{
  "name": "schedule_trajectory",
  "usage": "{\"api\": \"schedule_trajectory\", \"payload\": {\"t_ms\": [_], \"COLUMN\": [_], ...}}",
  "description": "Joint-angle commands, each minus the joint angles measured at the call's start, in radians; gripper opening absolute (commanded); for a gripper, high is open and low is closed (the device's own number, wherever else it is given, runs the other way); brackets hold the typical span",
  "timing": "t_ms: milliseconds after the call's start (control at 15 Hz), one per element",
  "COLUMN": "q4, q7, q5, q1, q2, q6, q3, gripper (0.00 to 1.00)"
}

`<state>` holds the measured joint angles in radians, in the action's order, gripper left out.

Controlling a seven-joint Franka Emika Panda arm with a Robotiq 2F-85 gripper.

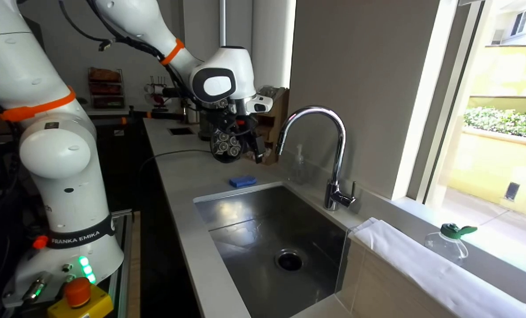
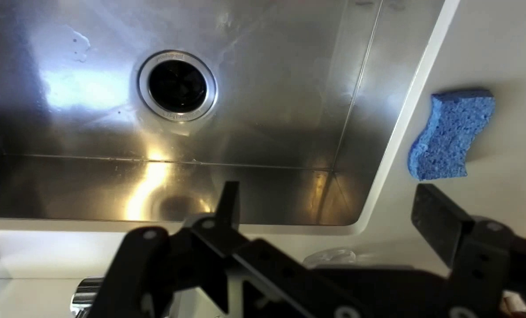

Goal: Put the sponge on the hole in the sink

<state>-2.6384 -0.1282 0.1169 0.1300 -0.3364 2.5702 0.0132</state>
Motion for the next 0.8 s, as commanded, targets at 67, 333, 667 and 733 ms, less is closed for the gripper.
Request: {"api": "schedule_trajectory", "payload": {"t_ms": [67,333,667,733], "q4": [0.026,0.034,0.061,0.07], "q7": [-0.002,-0.002,0.2,0.232], "q5": [0.011,0.014,-0.048,-0.051], "q1": [-0.002,-0.003,-0.046,-0.045], "q2": [0.03,0.038,0.1,0.118], "q6": [-0.003,-0.003,0.123,0.139], "q3": [-0.01,-0.01,-0.084,-0.099], "gripper": [1.0,1.0,1.0,1.0]}}
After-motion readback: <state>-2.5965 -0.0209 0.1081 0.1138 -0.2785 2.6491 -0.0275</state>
